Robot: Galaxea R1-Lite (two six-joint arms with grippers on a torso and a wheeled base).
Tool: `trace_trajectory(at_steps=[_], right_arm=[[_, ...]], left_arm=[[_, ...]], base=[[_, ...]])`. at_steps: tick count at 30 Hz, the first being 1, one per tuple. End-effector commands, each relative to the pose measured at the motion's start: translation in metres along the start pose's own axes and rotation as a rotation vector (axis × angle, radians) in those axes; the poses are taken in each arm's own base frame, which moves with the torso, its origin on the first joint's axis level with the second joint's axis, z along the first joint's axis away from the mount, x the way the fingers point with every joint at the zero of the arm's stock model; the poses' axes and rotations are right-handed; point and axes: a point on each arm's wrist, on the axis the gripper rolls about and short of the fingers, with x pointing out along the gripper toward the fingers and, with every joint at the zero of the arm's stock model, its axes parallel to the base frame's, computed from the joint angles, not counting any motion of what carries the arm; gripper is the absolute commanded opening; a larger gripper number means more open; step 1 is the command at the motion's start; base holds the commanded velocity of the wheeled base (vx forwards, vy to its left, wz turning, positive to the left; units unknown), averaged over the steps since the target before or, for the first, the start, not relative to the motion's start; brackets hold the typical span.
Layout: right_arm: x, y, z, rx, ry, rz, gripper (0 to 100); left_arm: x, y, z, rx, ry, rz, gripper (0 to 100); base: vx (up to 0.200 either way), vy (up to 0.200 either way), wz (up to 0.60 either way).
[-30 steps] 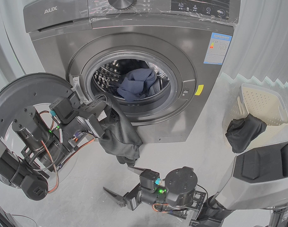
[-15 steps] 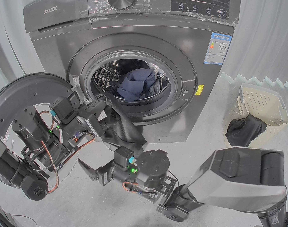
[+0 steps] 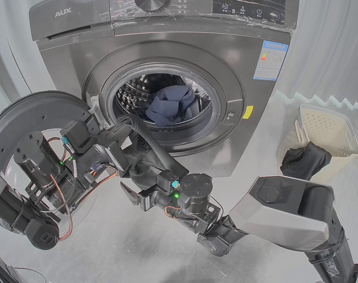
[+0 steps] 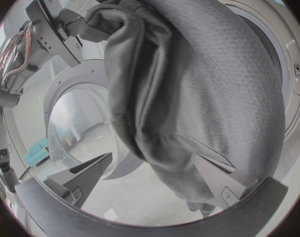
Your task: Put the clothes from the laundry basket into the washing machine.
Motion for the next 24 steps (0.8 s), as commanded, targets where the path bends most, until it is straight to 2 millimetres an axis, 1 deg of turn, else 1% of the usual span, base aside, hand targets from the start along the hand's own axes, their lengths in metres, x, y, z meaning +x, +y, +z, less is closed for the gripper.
trace_trajectory(at_steps=[1, 18, 19, 24], right_arm=[[0.000, -0.010, -0.002, -0.004, 0.004, -0.022, 100], [0.004, -0.021, 0.003, -0.007, -0.018, -0.070, 100], [0.005, -0.022, 0.005, -0.006, -0.028, -0.077, 0], [0.006, -0.023, 0.007, -0.006, -0.029, -0.081, 0]], left_arm=[[0.000, 0.000, 0.001, 0.000, -0.004, -0.001, 0], [0.000, 0.000, 0.001, 0.000, -0.003, -0.002, 0], [0.000, 0.000, 0.001, 0.000, -0.003, -0.002, 0], [0.000, 0.000, 0.001, 0.000, -0.003, -0.002, 0]], base=[[0.000, 0.000, 0.00], [0.000, 0.000, 0.00], [0.000, 0.000, 0.00], [0.000, 0.000, 0.00]])
